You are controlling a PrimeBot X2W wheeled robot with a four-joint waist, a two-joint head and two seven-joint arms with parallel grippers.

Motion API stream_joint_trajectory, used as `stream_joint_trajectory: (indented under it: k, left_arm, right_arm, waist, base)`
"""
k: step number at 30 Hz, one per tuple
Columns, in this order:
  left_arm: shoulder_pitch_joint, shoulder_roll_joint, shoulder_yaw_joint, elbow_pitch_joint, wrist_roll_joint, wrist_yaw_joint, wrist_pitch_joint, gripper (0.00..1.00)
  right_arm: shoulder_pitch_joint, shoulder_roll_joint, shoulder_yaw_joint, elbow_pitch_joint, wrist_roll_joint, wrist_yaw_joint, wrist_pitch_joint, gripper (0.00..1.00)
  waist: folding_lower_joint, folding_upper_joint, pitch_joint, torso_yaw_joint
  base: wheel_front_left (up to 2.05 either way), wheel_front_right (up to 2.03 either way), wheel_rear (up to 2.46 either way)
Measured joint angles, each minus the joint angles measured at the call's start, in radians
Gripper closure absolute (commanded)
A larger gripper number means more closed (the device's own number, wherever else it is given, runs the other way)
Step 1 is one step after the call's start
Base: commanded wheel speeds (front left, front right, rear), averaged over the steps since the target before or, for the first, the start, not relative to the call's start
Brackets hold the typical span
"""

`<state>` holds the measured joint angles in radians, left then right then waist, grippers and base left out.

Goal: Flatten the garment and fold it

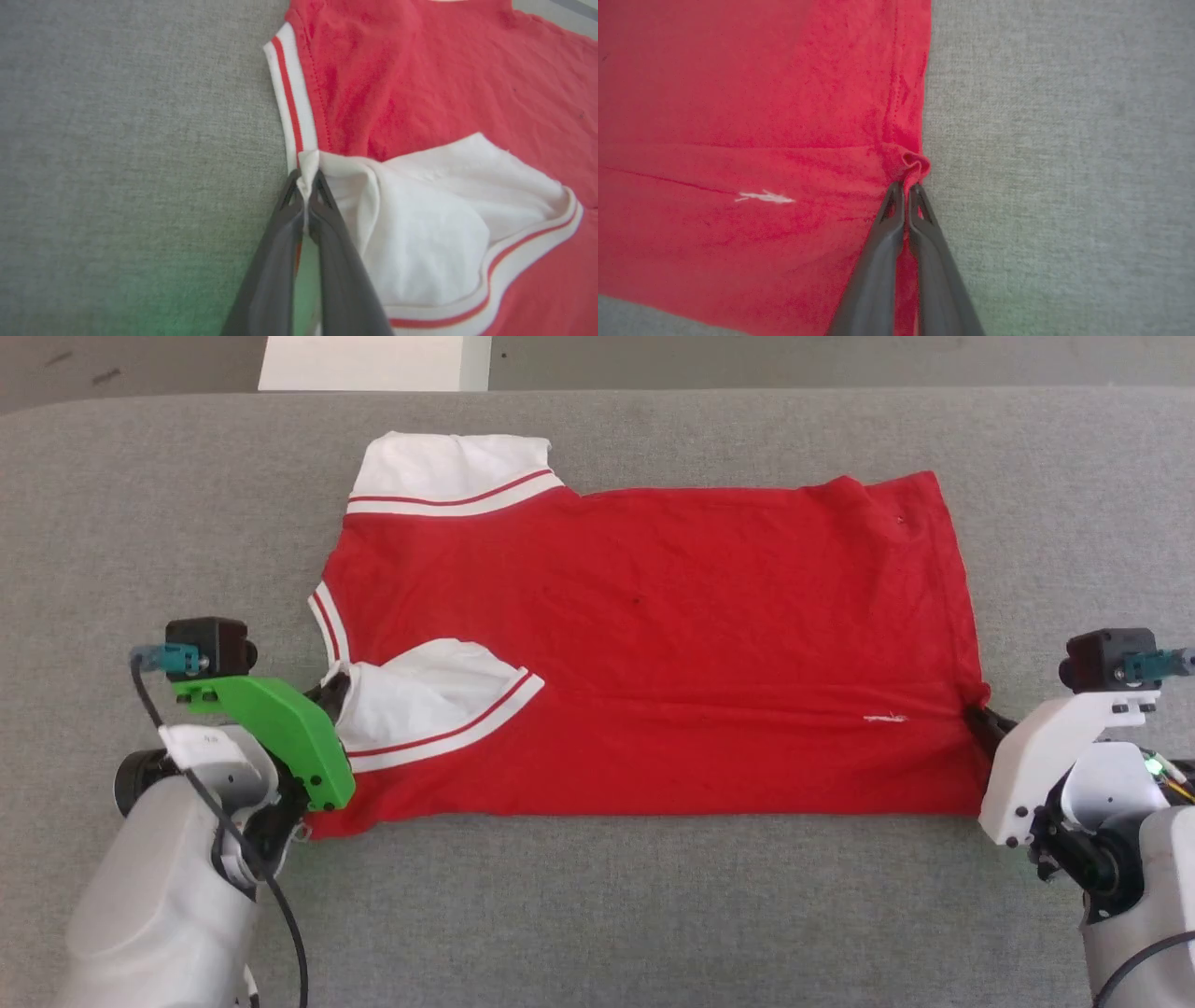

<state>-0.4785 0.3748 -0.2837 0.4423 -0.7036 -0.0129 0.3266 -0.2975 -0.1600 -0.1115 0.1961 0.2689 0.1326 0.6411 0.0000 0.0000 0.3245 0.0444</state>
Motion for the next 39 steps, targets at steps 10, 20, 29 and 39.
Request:
stream_joint_trajectory:
  k: [10,20,29,39]
  left_arm:
    - [0.156,-0.022,0.054,-0.123,0.107,0.046,-0.467,0.00]
    - [0.379,-0.063,0.061,-0.198,0.114,0.105,-0.548,0.00]
    - [0.386,-0.093,0.046,-0.163,0.095,0.174,-0.415,0.00]
    - [0.312,-0.097,0.048,-0.094,0.040,0.294,-0.149,0.00]
  right_arm:
    - [0.130,0.068,-0.030,-0.102,-0.013,0.000,-0.210,0.00]
    - [0.299,0.096,-0.002,-0.169,-0.019,0.000,-0.607,0.00]
    - [0.324,0.107,0.038,-0.144,-0.056,0.000,-0.802,0.00]
    - [0.315,0.108,0.053,-0.116,-0.068,0.000,-0.816,0.00]
  waist:
    - [0.0000,0.0000,-0.088,0.011]
    - [0.0000,0.0000,-0.180,0.015]
    - [0.0000,0.0000,-0.192,-0.008]
    - [0.0000,0.0000,-0.187,-0.034]
  base:
    - [0.00,0.00,0.00]
    - [0.00,0.00,0.00]
    - [0.00,0.00,0.00]
    - [0.00,0.00,0.00]
